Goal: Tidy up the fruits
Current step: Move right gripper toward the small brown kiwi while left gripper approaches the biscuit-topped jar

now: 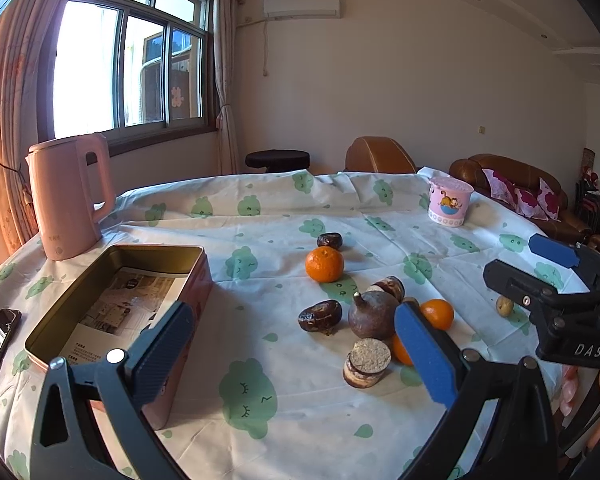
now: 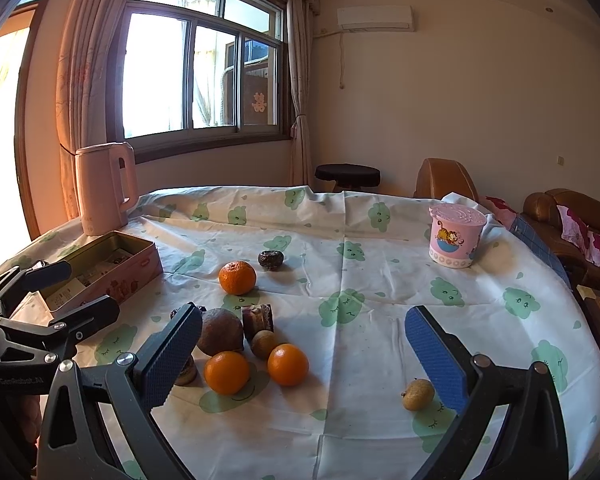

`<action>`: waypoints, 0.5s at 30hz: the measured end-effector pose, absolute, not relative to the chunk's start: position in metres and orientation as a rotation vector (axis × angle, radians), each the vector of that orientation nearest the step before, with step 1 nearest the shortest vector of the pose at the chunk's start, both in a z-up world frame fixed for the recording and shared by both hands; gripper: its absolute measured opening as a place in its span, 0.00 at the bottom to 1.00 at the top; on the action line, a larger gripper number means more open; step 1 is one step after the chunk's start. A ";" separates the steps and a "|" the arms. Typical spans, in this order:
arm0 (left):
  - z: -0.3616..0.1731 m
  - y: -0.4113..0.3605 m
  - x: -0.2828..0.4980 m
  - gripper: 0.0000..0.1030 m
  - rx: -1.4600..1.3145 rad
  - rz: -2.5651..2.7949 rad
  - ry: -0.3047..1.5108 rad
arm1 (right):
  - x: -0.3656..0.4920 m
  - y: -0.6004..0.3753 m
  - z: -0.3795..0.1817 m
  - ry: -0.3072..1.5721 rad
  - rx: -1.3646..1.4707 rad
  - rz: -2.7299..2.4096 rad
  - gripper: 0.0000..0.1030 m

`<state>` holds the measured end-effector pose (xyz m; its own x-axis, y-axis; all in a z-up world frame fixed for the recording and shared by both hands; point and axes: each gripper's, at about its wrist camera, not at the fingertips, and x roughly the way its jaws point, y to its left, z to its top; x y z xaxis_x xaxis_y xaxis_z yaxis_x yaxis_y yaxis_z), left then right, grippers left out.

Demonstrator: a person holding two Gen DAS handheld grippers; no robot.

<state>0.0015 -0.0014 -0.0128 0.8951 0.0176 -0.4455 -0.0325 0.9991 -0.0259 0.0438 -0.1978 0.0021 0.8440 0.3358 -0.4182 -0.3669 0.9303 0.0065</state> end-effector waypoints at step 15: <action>-0.016 0.001 0.000 1.00 -0.037 0.028 0.466 | 0.043 -0.195 -0.003 0.440 -0.071 0.381 0.99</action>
